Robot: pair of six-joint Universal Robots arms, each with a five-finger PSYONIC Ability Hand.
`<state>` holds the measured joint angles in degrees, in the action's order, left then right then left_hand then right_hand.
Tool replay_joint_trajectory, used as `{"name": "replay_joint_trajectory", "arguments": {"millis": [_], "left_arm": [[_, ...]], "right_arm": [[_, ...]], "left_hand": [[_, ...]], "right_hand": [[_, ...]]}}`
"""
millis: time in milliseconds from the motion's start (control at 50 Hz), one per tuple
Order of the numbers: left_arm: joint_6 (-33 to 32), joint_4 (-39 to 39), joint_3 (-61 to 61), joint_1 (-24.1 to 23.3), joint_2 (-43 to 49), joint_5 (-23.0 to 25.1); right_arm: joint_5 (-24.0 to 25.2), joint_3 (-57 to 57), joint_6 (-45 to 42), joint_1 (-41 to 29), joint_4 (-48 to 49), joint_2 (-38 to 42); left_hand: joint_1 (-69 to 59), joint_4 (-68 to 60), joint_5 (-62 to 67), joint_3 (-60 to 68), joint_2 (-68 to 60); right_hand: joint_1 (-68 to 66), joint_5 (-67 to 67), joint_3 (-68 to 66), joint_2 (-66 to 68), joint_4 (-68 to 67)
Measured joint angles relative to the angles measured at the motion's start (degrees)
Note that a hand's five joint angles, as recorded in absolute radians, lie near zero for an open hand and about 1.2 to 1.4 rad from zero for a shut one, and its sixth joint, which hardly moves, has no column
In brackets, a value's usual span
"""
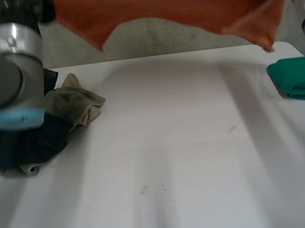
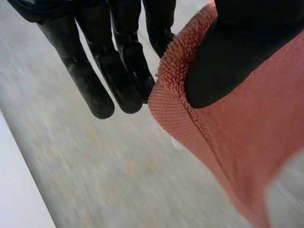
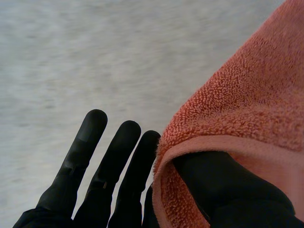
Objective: Fold the laundry.
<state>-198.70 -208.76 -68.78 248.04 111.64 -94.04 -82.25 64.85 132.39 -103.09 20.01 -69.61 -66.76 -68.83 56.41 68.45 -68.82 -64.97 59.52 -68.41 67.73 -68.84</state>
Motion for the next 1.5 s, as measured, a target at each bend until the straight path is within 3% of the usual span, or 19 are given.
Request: {"name": "replay_joint_trajectory", "arguments": {"millis": [220,400,420,440,460,560,760,940,1180,1500], "left_arm": [[-0.1,0.4,-22.9,0.2,-3.4,1.0],[0.0,0.3,-26.9,0.4,-2.9,2.9],[0.0,0.3,-26.9,0.4,-2.9,3.1],[0.0,0.4,-26.8,0.4,-2.9,3.1],[-0.1,0.5,-26.7,0.4,-2.9,3.1],[-0.1,0.8,-26.5,0.5,-3.2,3.1],[-0.1,1.1,-26.3,1.3,-4.4,3.0],[0.0,1.1,-26.1,1.7,-4.8,3.0],[0.0,1.1,-26.0,1.9,-4.6,3.0],[0.0,1.1,-25.7,2.0,-4.4,2.9]], "right_arm": [[7.9,11.1,-0.1,1.9,-10.7,6.3],[8.0,14.1,1.8,1.7,-11.8,13.3],[7.7,14.7,3.4,1.7,-11.7,13.6],[7.6,15.0,4.2,1.7,-11.7,13.6],[7.3,16.0,6.9,1.8,-11.7,13.4],[6.5,19.7,16.5,2.9,-13.1,10.0],[7.4,26.7,30.3,10.7,-21.6,-1.0],[11.5,31.0,24.6,18.3,-23.1,-3.8],[16.8,29.9,13.9,21.2,-15.7,5.1],[15.9,21.7,13.0,20.9,-11.2,16.4]], "left_hand": [[0.0,0.0,0.0,0.0,0.0],[0.0,0.0,0.0,0.0,0.0],[0.0,0.0,0.0,0.0,0.0],[0.0,0.0,0.0,0.0,0.0],[0.0,0.0,0.0,0.0,0.0],[0.0,0.0,0.0,0.0,0.0],[0.0,0.0,0.0,0.0,0.0],[0.0,0.0,0.0,0.0,0.0],[0.0,0.0,0.0,0.0,0.0],[0.0,0.0,0.0,0.0,0.0]], "right_hand": [[0.0,0.0,0.0,0.0,0.0],[4.7,-9.1,8.0,-8.1,8.4],[22.9,-27.0,25.4,-26.1,25.7],[27.2,-31.4,30.4,-30.3,30.8],[38.4,-43.9,41.7,-41.6,42.0],[46.1,-53.0,50.4,-49.0,50.8],[46.1,-53.2,50.6,-49.5,50.8],[43.3,-46.6,46.5,-46.9,46.9],[33.3,-37.5,36.7,-36.1,37.1],[21.3,-26.4,25.0,-24.2,25.6]]}}
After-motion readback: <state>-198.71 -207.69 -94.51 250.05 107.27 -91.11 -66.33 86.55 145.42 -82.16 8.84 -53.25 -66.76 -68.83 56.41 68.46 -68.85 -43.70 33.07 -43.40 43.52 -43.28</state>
